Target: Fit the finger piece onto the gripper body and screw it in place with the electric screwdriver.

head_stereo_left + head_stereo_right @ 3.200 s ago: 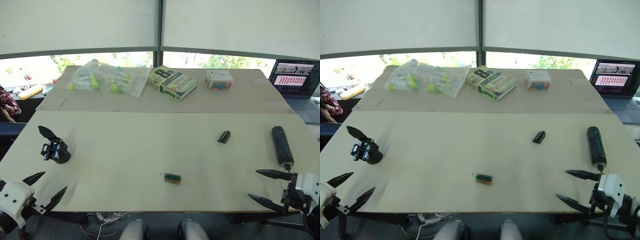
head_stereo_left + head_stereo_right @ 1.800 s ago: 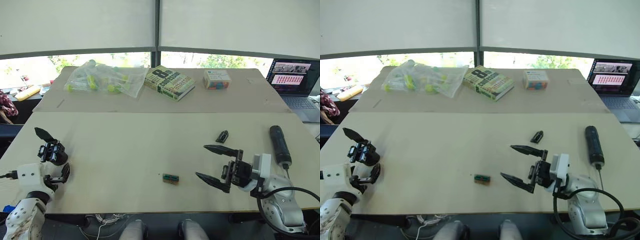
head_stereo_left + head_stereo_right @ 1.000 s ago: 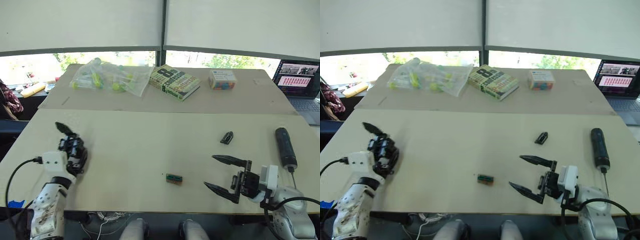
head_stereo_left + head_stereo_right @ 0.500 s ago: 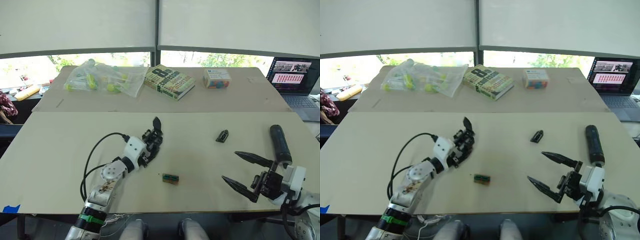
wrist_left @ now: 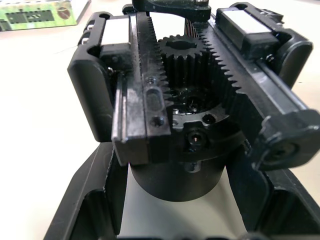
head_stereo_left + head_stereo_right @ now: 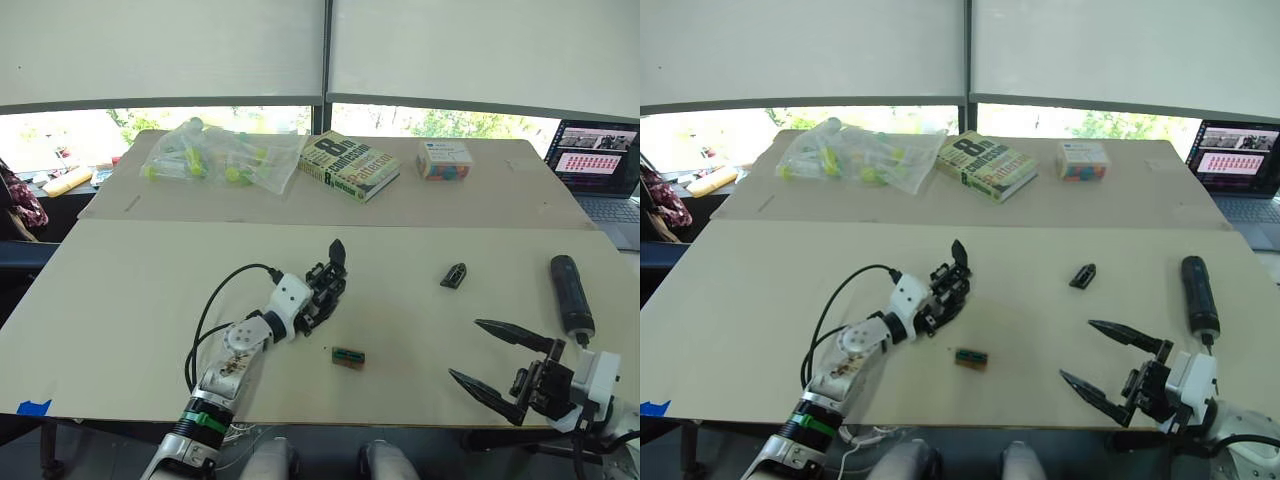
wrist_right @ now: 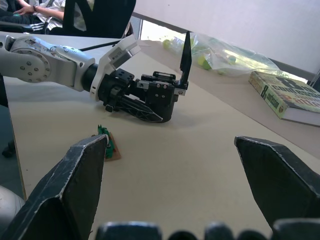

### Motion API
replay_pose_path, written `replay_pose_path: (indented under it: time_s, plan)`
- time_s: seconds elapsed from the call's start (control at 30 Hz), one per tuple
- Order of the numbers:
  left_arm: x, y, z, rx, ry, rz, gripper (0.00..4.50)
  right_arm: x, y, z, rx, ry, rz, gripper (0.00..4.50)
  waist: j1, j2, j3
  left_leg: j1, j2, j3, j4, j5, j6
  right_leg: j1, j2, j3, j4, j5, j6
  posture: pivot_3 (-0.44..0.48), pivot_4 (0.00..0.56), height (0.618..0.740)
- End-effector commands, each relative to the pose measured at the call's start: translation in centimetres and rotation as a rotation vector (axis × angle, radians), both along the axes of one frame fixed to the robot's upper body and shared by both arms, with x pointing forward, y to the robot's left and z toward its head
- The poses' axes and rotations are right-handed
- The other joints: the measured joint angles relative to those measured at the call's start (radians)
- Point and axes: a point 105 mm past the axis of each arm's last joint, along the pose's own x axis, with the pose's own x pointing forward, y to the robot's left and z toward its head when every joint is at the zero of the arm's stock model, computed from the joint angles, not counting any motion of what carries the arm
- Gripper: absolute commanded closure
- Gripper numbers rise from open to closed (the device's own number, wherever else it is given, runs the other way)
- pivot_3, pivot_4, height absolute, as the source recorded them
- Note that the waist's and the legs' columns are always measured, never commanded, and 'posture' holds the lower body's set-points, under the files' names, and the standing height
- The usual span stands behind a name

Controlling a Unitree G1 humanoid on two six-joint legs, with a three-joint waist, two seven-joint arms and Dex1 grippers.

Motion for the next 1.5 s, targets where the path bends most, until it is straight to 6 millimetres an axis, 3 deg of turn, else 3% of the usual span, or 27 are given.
replay_pose_path:
  time_s: [0.03, 0.07, 0.13, 0.23, 0.5, 0.63, 0.87, 1.0, 1.37, 1.5]
  plan:
    - [-0.9, -0.9, -0.1, -0.002, 0.001, -0.042, 2.18, -0.1, 0.3, 1.1, -0.011, -0.072, 0.007, 0.0, 0.0, 0.001, 0.0, 0.0, 0.0, 0.0, 0.0, 0.0, 0.0, 0.0, 0.0, 0.0, 0.0, 0.0, 0.0, 0.0, 0.15, 0.74]
    - [-0.7, -0.7, 0.0, -0.003, -0.003, -0.028, 2.18, 0.0, 0.4, 1.1, -0.01, -0.073, 0.008, 0.0, 0.0, 0.001, -0.001, 0.0, 0.0, 0.0, 0.0, 0.0, 0.0, 0.0, 0.0, 0.0, 0.0, 0.0, 0.0, 0.0, 0.15, 0.74]
    - [-0.4, -0.1, 0.3, -0.015, 0.001, 0.001, 1.17, 0.2, 0.5, 1.0, -0.009, -0.072, 0.011, 0.0, 0.0, 0.002, -0.001, 0.0, 0.0, 0.0, 0.0, 0.0, 0.0, 0.0, 0.0, 0.0, 0.0, 0.0, 0.0, 0.0, 0.15, 0.74]
    - [-0.5, 0.4, 0.3, -0.009, 0.009, -0.011, 0.03, 0.3, 0.7, 0.8, -0.013, -0.068, 0.018, 0.0, -0.002, 0.002, -0.001, 0.0, 0.0, 0.0, 0.0, 0.0, 0.0, 0.0, 0.0, 0.0, 0.0, 0.0, 0.0, 0.0, 0.15, 0.74]
    - [-0.5, 5.9, 0.9, 0.028, 0.043, -0.067, 0.03, 0.7, 0.8, 0.8, -0.008, -0.073, 0.019, 0.0, -0.02, 0.002, -0.001, 0.001, 0.002, 0.0, 0.0, 0.0, 0.0, 0.0, 0.002, 0.0, 0.002, 0.0, 0.0, 0.0, 0.15, 0.74]
    - [-1.2, 6.5, 1.2, 0.047, 0.039, -0.203, 0.03, 0.7, 0.8, 0.8, -0.004, -0.074, 0.019, 0.0, -0.015, 0.003, -0.001, 0.001, 0.001, 0.0, 0.001, 0.0, 0.0, 0.0, 0.001, 0.0, 0.001, 0.0, -0.001, 0.0, 0.15, 0.74]
    - [1.2, 5.6, 1.1, 0.091, 0.041, -0.274, 0.03, 0.5, 1.4, 0.8, 0.011, -0.078, 0.016, 0.0, -0.003, 0.003, -0.001, -0.001, 0.001, 0.0, 0.006, -0.001, 0.002, 0.0, 0.001, -0.001, 0.001, 0.0, 0.0, 0.0, 0.15, 0.74]
    - [2.3, 4.1, 1.2, 0.068, 0.032, -0.307, 0.03, 0.3, 1.6, 0.9, 0.014, -0.077, 0.011, 0.0, -0.007, 0.002, -0.001, -0.001, 0.0, 0.0, 0.007, -0.002, 0.003, 0.001, 0.001, -0.001, 0.002, 0.0, 0.001, 0.0, 0.15, 0.74]
    - [2.3, 2.1, 1.2, 0.056, -0.003, -0.407, 0.03, -0.3, 1.8, 0.7, 0.015, -0.073, -0.018, 0.0, -0.017, 0.002, -0.001, -0.002, 0.001, 0.0, 0.008, -0.002, 0.003, 0.001, 0.002, -0.001, 0.002, 0.001, 0.001, 0.0, 0.15, 0.74]
    - [2.4, 2.0, 1.6, 0.022, -0.05, -0.353, 1.15, -0.4, 1.7, 0.7, 0.011, -0.076, -0.031, 0.0, -0.017, 0.002, -0.001, -0.002, 0.001, 0.0, 0.009, -0.002, 0.003, 0.001, 0.002, -0.001, 0.002, 0.001, 0.002, 0.0, 0.15, 0.74]
